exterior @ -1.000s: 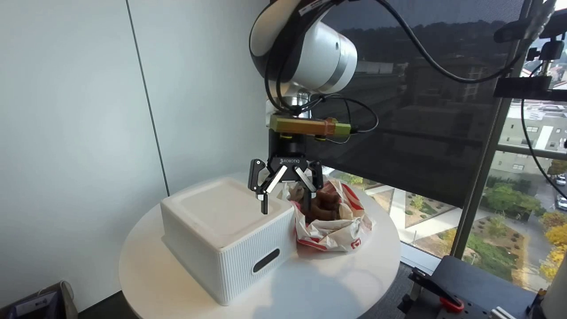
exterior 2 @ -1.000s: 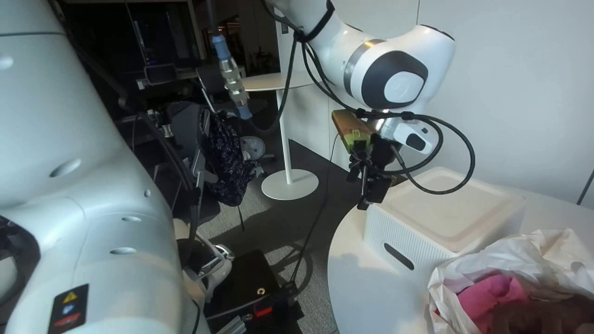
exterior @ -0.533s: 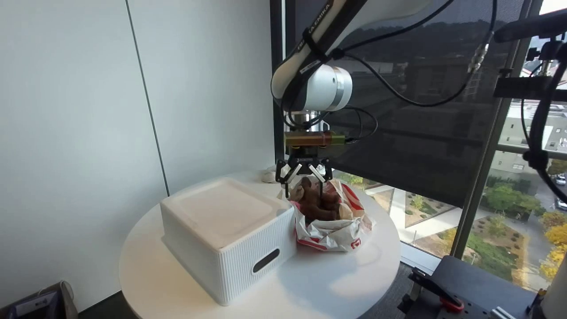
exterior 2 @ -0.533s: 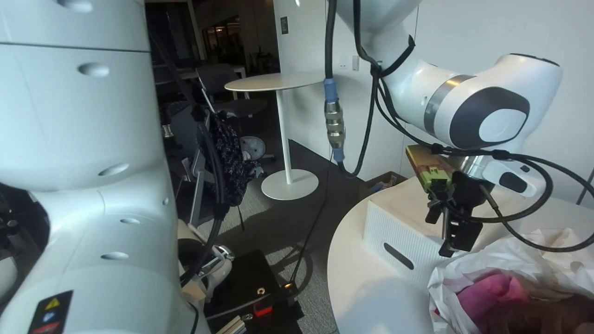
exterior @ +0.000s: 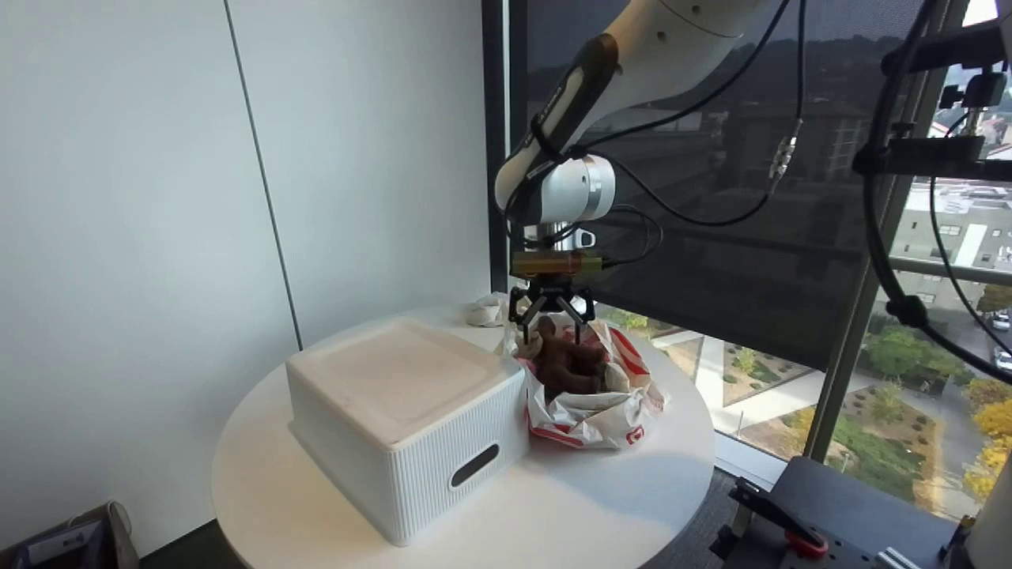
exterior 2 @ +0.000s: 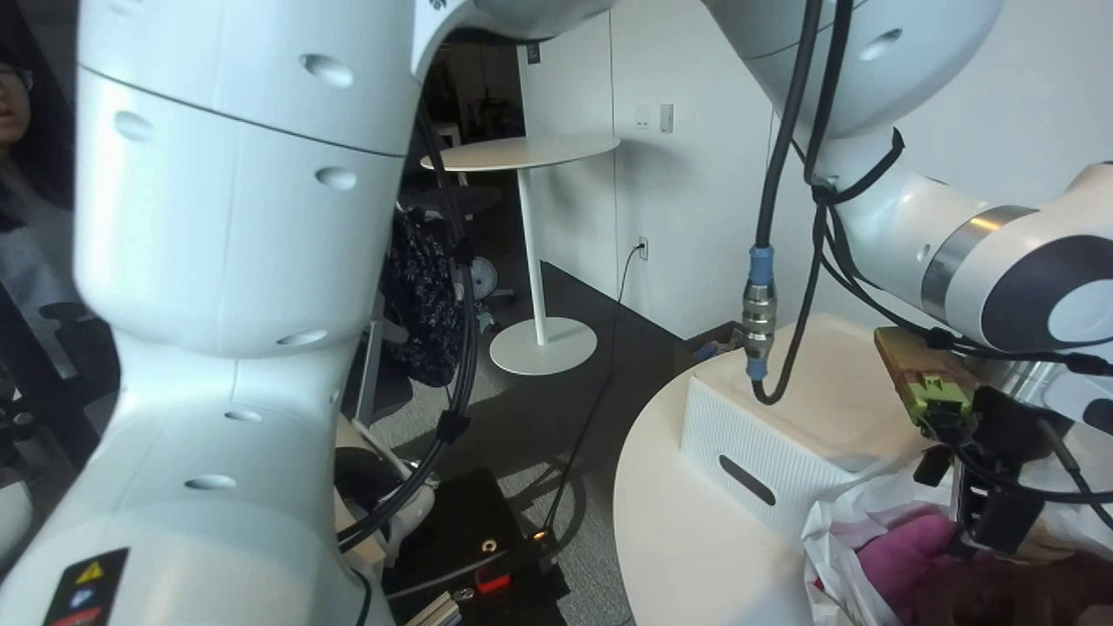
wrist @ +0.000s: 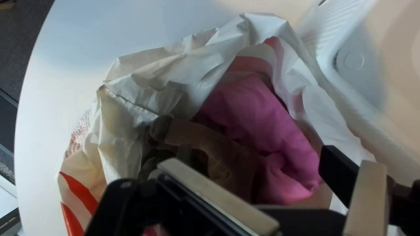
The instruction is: Take the moose, radish, pink t-shirt and orange out of the plastic bag and put them on top of the container.
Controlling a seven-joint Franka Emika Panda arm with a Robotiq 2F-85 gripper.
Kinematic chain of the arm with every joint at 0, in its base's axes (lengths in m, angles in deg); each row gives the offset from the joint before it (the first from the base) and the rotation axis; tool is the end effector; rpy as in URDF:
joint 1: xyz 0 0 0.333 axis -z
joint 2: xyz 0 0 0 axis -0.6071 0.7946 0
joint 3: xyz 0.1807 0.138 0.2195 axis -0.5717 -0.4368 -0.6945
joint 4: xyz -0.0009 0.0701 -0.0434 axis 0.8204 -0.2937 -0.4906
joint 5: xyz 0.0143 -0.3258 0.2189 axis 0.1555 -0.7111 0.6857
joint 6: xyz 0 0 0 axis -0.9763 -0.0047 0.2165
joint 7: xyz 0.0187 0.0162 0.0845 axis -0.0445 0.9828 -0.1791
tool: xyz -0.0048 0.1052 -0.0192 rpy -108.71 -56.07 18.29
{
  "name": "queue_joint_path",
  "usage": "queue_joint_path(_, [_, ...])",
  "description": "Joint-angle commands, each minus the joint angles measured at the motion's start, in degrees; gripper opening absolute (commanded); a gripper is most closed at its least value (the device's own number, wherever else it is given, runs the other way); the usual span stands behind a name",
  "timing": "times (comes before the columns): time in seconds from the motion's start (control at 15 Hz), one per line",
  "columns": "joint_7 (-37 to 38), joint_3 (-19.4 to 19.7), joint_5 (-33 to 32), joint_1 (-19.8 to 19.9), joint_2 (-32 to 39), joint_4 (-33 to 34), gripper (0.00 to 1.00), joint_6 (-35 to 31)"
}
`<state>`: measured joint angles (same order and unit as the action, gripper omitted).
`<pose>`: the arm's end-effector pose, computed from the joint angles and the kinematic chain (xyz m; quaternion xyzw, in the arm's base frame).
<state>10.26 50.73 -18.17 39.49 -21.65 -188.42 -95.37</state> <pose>0.5902 -0.0971 0.2432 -0.9243 0.3752 0.0695 0.0036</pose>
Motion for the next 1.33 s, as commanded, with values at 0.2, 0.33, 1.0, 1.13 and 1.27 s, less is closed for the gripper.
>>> queue_joint_path(0.2, [6.53, 5.94, -7.11, -3.01, 11.05, 7.26, 1.0, -8.3])
queue_joint_path(0.33, [8.38, 7.27, -8.81, -3.86, 12.06, 6.99, 1.0, -11.32])
queue_joint_path(1.0, [12.92, 7.32, -7.54, -5.48, 11.76, 1.11, 0.21, -18.02])
queue_joint_path(1.13, [14.12, 7.21, -7.5, -5.97, 10.96, 0.15, 0.09, -16.56])
queue_joint_path(1.27, [14.74, 7.29, -7.96, -6.62, 9.78, -0.56, 0.05, -14.58])
